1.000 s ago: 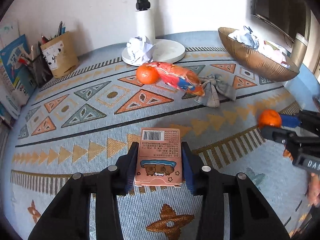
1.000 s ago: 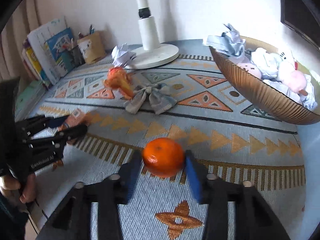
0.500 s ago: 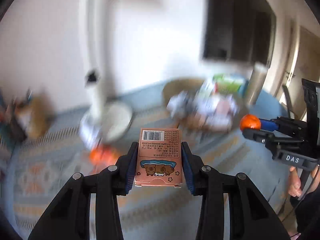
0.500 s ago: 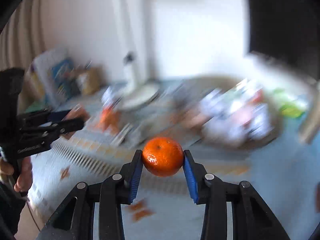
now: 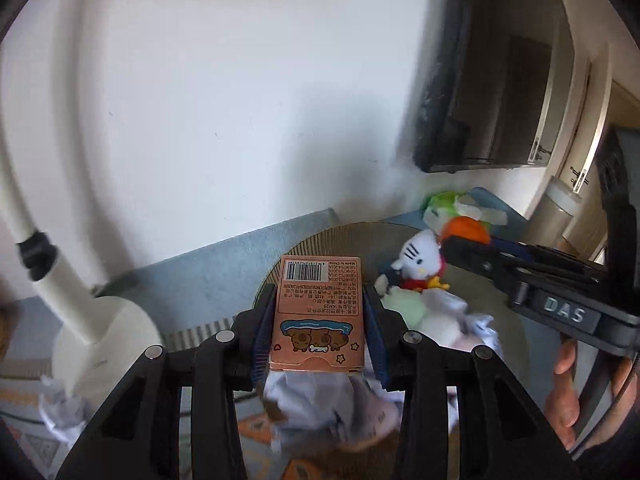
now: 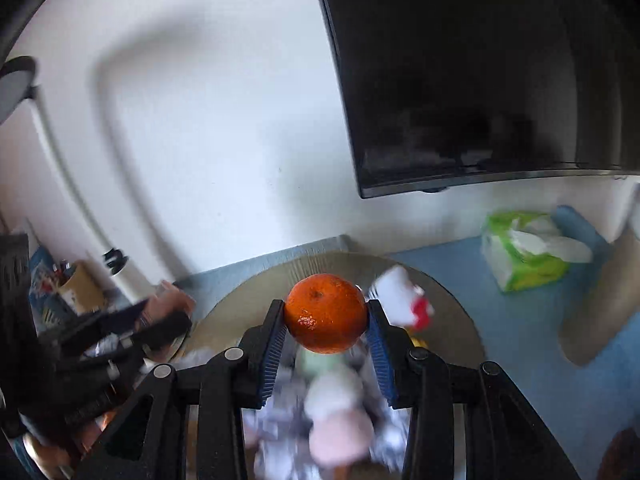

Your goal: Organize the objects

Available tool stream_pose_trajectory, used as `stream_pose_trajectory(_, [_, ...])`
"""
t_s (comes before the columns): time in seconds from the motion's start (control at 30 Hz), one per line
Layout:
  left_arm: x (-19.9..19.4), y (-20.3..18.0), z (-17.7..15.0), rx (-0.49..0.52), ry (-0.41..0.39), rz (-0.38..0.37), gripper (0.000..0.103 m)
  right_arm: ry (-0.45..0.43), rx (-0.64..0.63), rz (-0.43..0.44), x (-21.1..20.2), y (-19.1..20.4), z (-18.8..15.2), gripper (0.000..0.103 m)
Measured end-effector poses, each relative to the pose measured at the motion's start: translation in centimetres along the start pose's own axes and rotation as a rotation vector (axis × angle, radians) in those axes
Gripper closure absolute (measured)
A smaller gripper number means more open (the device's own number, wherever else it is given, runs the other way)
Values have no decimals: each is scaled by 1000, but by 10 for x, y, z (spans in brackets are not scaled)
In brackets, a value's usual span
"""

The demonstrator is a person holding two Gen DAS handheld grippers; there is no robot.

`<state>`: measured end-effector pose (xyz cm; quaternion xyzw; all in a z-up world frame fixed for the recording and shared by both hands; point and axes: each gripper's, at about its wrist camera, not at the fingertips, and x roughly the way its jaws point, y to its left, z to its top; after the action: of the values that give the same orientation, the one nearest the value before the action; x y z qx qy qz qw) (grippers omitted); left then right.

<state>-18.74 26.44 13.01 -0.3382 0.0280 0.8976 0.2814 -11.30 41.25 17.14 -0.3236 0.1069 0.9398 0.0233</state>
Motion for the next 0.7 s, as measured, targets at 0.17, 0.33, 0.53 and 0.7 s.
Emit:
stream_pose_trajectory(0.17, [6,7,0,-17,-11,-23,26,58,9,-2,37,0,17,62])
stream_pose_trajectory(0.33, [-34,20,-4,-64,-66,-29,21,47,-8,-19,21,-4,11,51])
stream_pose_trajectory(0.53, [-122,33,-35,-68,-125,28,21,19,-46,20,-41,14,-19,51])
stream_pose_trajectory(0.7, [-199,58,-83,-91,-170,117,0,14,-72,150,-96,53,-55,43])
